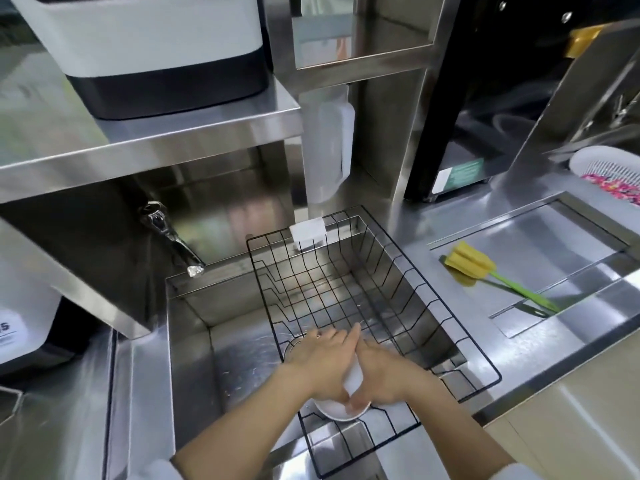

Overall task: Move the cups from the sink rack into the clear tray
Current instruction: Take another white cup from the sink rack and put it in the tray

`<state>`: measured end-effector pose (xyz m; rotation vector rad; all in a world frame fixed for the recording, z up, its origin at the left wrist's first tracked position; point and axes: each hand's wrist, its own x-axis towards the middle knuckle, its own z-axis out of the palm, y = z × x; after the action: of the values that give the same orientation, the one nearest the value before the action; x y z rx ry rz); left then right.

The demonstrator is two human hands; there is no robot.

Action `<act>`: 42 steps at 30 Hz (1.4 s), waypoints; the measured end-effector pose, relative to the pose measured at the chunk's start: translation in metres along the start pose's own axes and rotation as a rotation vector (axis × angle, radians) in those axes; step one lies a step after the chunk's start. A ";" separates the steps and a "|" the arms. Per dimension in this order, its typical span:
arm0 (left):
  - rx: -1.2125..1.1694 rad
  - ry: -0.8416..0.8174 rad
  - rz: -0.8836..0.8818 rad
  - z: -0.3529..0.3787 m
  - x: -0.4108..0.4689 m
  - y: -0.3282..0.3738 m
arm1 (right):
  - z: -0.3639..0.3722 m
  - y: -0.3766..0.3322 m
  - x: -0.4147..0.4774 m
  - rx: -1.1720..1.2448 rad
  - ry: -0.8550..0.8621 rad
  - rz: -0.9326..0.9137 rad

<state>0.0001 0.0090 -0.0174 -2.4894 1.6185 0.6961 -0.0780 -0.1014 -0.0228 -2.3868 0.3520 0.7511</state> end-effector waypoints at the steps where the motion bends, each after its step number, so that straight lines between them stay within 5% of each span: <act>1: -0.026 0.001 -0.006 0.002 0.001 0.000 | 0.001 0.001 0.001 0.015 -0.002 0.002; 14: -0.227 0.198 -0.139 -0.005 -0.002 -0.007 | -0.010 -0.004 -0.003 0.013 0.241 0.010; 21: -0.503 0.497 -0.260 -0.024 -0.014 -0.006 | -0.032 -0.011 -0.016 0.209 0.477 0.011; 24: -0.715 0.646 -0.355 -0.035 -0.021 -0.004 | -0.042 -0.019 -0.024 0.505 0.567 -0.046; 27: -1.091 0.732 -0.429 -0.044 -0.030 -0.003 | -0.048 -0.030 -0.033 0.986 0.412 -0.212; 30: -1.377 0.734 -0.470 -0.051 -0.041 -0.003 | -0.050 -0.039 -0.043 1.202 0.211 -0.488; 33: -1.523 0.711 -0.470 -0.058 -0.057 -0.004 | -0.050 -0.052 -0.047 1.247 0.077 -0.624; 42: -1.675 0.697 -0.464 -0.067 -0.126 -0.028 | -0.033 -0.114 -0.048 1.252 0.101 -0.642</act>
<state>0.0050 0.1058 0.0907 -4.3156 0.0066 1.6469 -0.0557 -0.0294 0.0814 -1.1980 0.0272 0.0174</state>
